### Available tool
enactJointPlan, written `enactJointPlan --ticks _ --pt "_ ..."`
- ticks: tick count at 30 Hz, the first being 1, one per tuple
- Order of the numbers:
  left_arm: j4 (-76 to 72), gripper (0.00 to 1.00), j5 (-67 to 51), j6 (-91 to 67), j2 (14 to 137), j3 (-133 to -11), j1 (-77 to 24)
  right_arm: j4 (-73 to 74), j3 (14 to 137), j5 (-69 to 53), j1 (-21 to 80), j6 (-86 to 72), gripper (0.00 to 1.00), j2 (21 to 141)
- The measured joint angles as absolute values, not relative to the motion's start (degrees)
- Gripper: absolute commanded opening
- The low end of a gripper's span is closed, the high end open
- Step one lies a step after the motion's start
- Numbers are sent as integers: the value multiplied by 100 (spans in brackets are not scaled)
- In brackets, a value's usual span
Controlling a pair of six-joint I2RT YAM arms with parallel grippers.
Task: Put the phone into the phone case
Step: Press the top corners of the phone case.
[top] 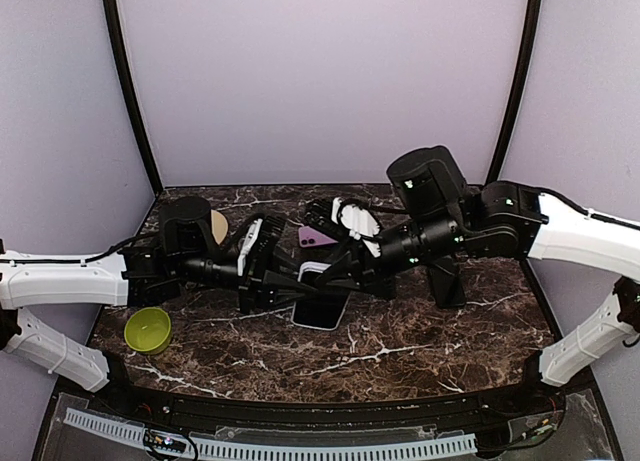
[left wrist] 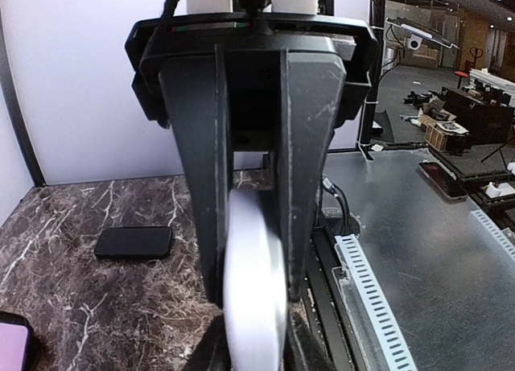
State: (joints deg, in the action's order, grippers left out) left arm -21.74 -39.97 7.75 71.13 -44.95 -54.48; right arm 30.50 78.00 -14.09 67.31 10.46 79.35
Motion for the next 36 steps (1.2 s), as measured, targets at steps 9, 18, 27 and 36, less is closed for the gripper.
enactJointPlan --ticks 9,18,27,36 --pt "-2187 16 -3940 742 7120 -4506 -5454 2995 7752 -1472 6698 1044 0 7467" --pt "-2206 0 -3913 762 7133 -4506 -5461 2877 7649 -1468 6648 976 29 7415" --pt "-2040 0 -3675 749 7172 -4506 -5461 3079 7964 -1151 6648 961 42 7835" --pt "-1975 0 -3618 751 7220 -4506 -5461 3247 8121 -1164 6648 1046 3 8077"
